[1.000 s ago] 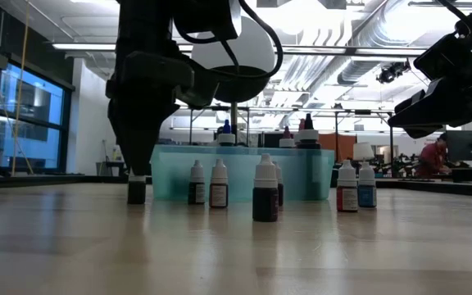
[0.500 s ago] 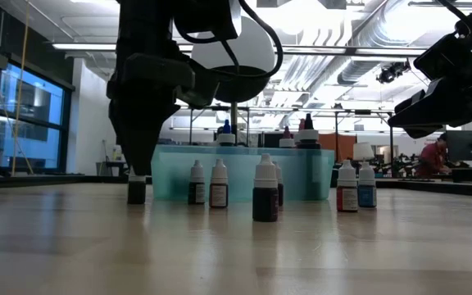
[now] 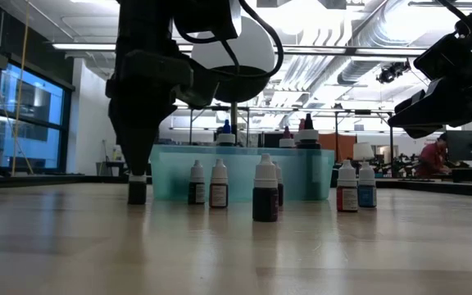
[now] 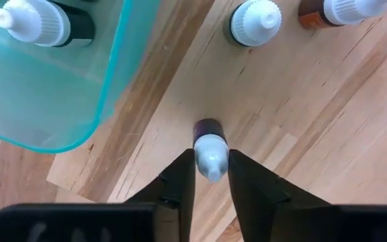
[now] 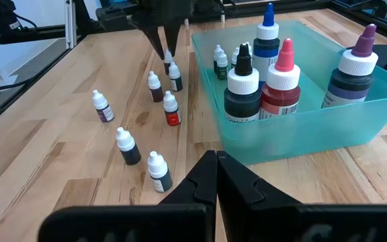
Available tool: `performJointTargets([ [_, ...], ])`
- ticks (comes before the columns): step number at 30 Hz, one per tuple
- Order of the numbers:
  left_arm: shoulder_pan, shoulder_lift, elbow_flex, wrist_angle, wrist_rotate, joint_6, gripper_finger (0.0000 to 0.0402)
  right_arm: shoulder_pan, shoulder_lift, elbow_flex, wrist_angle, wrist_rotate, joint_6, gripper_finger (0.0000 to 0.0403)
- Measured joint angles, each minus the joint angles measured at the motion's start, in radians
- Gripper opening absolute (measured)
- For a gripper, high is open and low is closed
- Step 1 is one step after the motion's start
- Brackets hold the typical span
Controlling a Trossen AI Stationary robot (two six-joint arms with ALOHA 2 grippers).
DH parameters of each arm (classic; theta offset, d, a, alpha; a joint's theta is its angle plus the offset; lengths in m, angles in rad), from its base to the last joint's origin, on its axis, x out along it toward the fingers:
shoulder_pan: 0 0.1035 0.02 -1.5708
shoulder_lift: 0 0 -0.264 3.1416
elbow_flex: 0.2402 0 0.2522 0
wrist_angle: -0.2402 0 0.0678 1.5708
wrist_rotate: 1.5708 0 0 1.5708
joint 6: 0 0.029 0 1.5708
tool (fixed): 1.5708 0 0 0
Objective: Pick & Place food coloring
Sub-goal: Put the top small purple food coloring bottle into the bin
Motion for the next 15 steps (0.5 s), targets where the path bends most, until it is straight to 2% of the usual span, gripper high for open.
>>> performJointTargets([
  [6, 0.0, -0.002, 0.0, 0.024, 0.011, 0.008, 0.0049, 0.0, 0.0, 0.0, 0.0, 0.0, 0.0, 0.0],
  [15, 0.0, -0.002, 0.0, 0.028, 0.023, 0.01, 0.0046, 0.0, 0.0, 0.0, 0.0, 0.0, 0.0, 0.0001],
])
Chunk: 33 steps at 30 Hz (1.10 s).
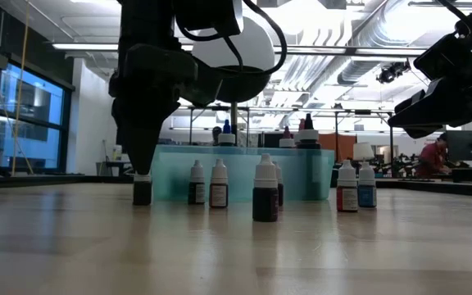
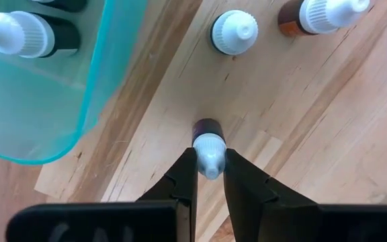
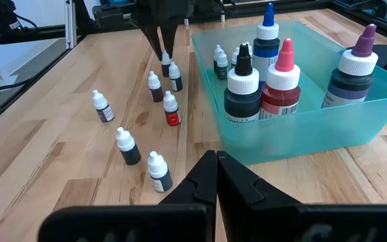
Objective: Pick & Place food coloring
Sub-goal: Put the top small purple food coloring bottle into the bin
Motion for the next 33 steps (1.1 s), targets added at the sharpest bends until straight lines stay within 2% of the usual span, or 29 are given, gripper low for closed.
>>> performJointTargets([
  [14, 0.0, 0.0, 0.0, -0.019, 0.004, 0.0, 0.0045, 0.0, 0.0, 0.0, 0.0, 0.0, 0.0, 0.0001],
  [21, 0.0, -0.003, -0.001, -0.031, 0.058, 0.011, 0.0044, 0.0, 0.0, 0.0, 0.0, 0.0, 0.0, 0.0],
  [33, 0.0, -0.132, 0.0, -0.11, 0.054, 0.012, 0.0044, 0.0, 0.0, 0.0, -0.002, 0.0, 0.0, 0.0],
])
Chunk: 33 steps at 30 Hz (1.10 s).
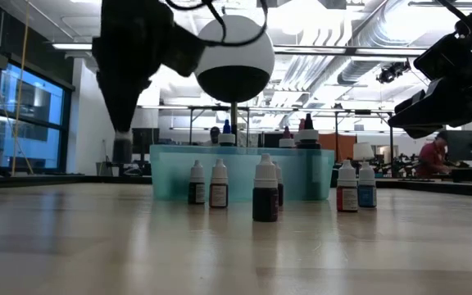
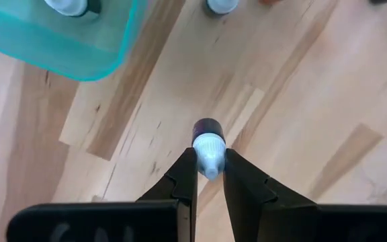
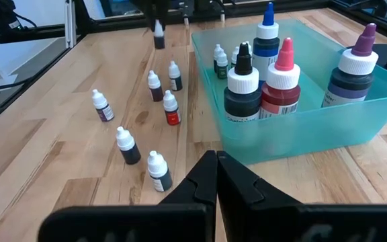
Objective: Pick & Place food coloring
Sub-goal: Put the top small purple food coloring bottle into the bin
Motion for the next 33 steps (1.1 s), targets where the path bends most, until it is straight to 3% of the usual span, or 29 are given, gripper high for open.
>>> performJointTargets([
  [7, 0.004, -0.11, 0.0, -0.047, -0.045, -0.005, 0.0044, 0.0, 0.0, 0.0, 0.001, 0.0, 0.0, 0.0001],
  [13, 0.081, -0.171, 0.001, -0.051, -0.068, 0.036, 0.0044, 0.0, 0.0, 0.0, 0.001, 0.0, 0.0, 0.0001],
  [25, 0.273, -0.176, 0.002, 0.014, 0.042, 0.319, 0.0044, 0.0, 0.0, 0.0, 0.001, 0.0, 0.0, 0.0],
  [33, 0.309, -0.148, 0.074, 0.005, 0.061, 0.531, 0.0044, 0.0, 0.0, 0.0, 0.001, 0.0, 0.0, 0.0001],
])
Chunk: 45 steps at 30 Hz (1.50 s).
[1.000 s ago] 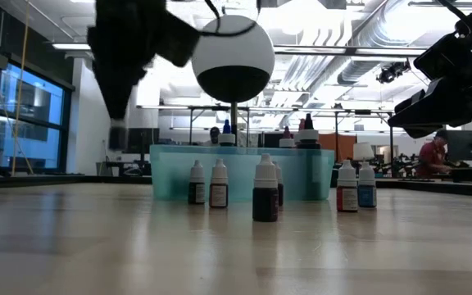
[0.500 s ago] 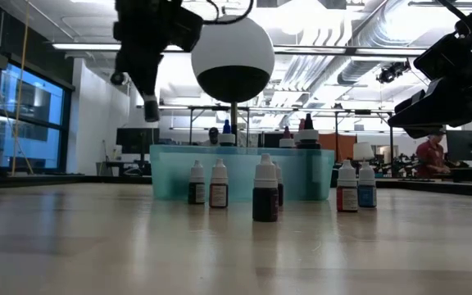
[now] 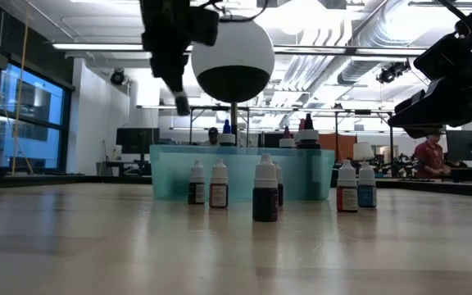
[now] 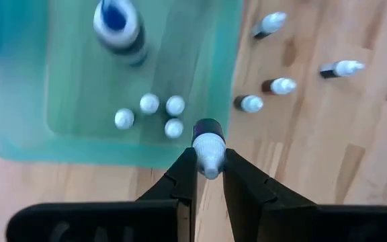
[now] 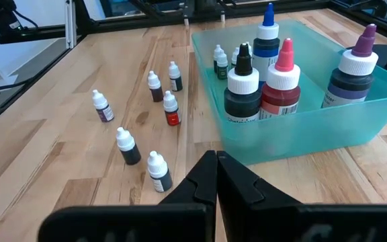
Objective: Pick & Place food coloring
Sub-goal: Put the top small purple food coloring bottle into the bin
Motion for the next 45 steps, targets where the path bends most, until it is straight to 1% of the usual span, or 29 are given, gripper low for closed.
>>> performJointTargets([
  [3, -0.002, 0.034, 0.075, -0.01, -0.001, 0.052, 0.0044, 0.0, 0.0, 0.0, 0.0, 0.0, 0.0, 0.0],
  [9, -0.002, 0.158, 0.242, -0.105, -0.035, 0.119, 0.0044, 0.0, 0.0, 0.0, 0.0, 0.0, 0.0, 0.0001],
  [11, -0.002, 0.209, 0.293, -0.13, -0.066, 0.076, 0.0044, 0.0, 0.0, 0.0, 0.0, 0.0, 0.0, 0.0],
  [14, -0.002, 0.273, 0.341, -0.198, -0.087, -0.053, 0.0044, 0.0, 0.0, 0.0, 0.0, 0.0, 0.0, 0.0001],
  [17, -0.001, 0.307, 0.352, -0.204, -0.072, -0.175, 0.0044, 0.0, 0.0, 0.0, 0.0, 0.0, 0.0, 0.0],
  [22, -0.002, 0.35, 0.353, -0.152, -0.059, -0.273, 0.0044, 0.0, 0.0, 0.0, -0.001, 0.0, 0.0, 0.0],
  [27, -0.002, 0.36, 0.354, -0.099, -0.048, -0.334, 0.0044, 0.0, 0.0, 0.0, 0.0, 0.0, 0.0, 0.0],
  [32, -0.002, 0.365, 0.353, -0.082, -0.049, -0.405, 0.0044, 0.0, 0.0, 0.0, 0.0, 0.0, 0.0, 0.0],
  [38, -0.009, 0.378, 0.353, -0.083, -0.085, -0.464, 0.0044, 0.0, 0.0, 0.0, 0.0, 0.0, 0.0, 0.0],
  [43, -0.023, 0.412, 0.354, -0.086, -0.074, -0.495, 0.0044, 0.0, 0.0, 0.0, 0.0, 0.0, 0.0, 0.0001],
  [45, -0.03, 0.425, 0.351, -0.114, -0.08, -0.502, 0.0044, 0.0, 0.0, 0.0, 0.0, 0.0, 0.0, 0.0001],
])
